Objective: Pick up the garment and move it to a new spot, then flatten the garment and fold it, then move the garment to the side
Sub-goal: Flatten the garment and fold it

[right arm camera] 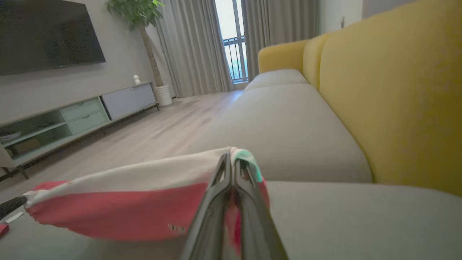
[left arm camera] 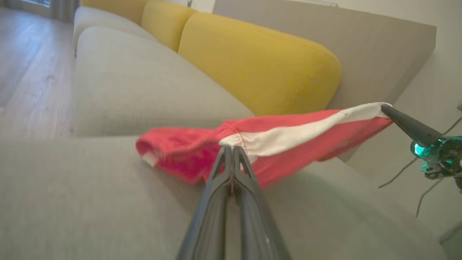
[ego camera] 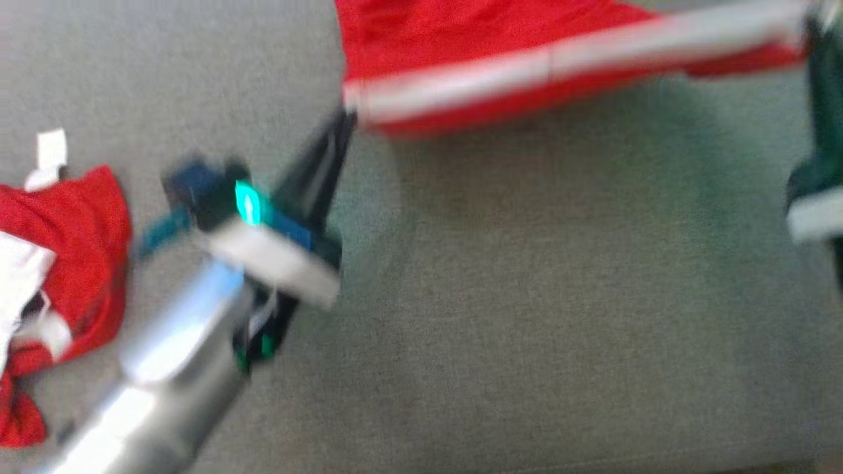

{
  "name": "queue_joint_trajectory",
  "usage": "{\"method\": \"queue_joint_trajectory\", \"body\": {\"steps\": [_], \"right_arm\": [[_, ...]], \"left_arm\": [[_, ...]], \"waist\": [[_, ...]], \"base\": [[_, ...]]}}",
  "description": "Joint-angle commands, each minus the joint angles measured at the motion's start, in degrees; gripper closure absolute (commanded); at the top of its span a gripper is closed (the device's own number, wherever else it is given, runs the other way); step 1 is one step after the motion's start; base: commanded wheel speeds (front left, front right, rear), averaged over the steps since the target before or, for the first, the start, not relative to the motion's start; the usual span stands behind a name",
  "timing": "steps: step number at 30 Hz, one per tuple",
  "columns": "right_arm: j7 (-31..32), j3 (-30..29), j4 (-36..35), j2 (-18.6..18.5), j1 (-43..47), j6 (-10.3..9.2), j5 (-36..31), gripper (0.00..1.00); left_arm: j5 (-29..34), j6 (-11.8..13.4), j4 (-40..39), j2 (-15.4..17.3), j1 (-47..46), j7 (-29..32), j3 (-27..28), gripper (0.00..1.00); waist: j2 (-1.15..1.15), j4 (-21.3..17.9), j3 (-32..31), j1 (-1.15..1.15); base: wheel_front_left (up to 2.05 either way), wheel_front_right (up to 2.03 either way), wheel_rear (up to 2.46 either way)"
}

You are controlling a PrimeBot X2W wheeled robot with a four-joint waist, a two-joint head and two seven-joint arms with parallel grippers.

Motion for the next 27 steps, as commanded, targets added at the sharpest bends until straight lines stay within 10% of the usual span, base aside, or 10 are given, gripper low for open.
{"method": "queue_joint_trajectory", "body": {"steps": [1, 18, 27], "right_arm": [[-0.2, 0.2, -2.1, -2.1, 7.1, 0.43, 1.3, 1.00], [-0.2, -9.2, -11.9, -4.1, 45.5, 0.43, 5.3, 1.00], [2.2, -15.1, -15.4, -6.0, 45.7, 0.43, 3.8, 1.00]], "left_arm": [[0.0, -0.3, -2.7, 3.2, 5.4, -0.2, 1.1, 1.00], [2.0, 2.3, -13.3, 8.5, 35.5, 0.5, -3.8, 1.00], [-8.0, 2.2, -21.7, 6.7, 37.1, 2.5, -0.7, 1.00]], "waist": [[0.00, -0.1, -5.0, 0.01], [0.00, 0.1, -16.7, 0.01], [0.00, 2.3, -15.8, 0.01]], "base": [[0.00, 0.00, 0.00], [0.00, 0.00, 0.00], [0.00, 0.00, 0.00]]}}
